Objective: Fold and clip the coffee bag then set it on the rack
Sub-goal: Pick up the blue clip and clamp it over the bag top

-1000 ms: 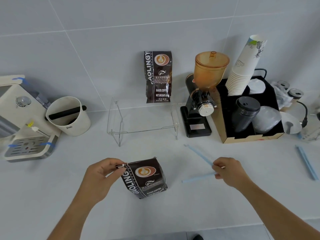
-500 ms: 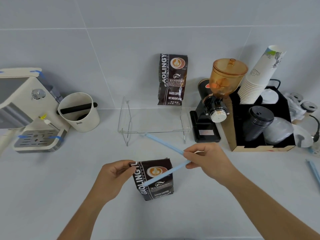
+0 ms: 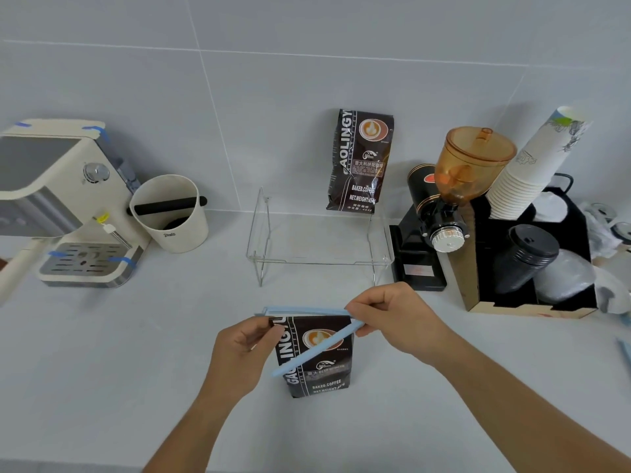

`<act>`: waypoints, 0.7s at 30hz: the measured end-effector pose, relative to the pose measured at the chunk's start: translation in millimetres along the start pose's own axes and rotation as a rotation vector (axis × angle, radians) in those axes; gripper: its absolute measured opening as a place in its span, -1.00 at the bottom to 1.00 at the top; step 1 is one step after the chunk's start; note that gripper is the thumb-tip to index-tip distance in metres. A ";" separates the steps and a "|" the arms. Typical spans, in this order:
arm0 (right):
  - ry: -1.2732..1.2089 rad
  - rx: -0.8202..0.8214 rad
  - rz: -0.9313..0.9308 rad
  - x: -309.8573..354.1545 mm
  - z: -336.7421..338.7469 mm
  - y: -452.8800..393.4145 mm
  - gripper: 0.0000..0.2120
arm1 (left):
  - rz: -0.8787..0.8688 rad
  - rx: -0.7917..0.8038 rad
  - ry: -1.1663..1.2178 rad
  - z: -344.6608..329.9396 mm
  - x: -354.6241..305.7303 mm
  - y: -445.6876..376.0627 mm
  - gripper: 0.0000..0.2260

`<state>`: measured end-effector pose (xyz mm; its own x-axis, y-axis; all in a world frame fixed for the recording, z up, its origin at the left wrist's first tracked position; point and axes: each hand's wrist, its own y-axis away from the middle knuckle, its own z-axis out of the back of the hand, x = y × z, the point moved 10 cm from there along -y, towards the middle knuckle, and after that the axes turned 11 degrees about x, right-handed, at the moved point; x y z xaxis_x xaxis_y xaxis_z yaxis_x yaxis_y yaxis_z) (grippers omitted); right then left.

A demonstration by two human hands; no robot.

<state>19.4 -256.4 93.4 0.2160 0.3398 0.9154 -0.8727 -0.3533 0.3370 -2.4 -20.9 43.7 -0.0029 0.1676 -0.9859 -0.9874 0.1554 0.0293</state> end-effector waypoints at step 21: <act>-0.221 0.233 0.009 -19.5 -14.4 -4.4 -0.77 | 0.020 -0.138 0.046 -1.6 2.2 1.8 -0.62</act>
<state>12.7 -248.9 70.9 0.3207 0.1467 0.9358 -0.7566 -0.5547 0.3462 -4.5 -21.8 41.3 -0.0270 0.1244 -0.9919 -0.9994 0.0169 0.0293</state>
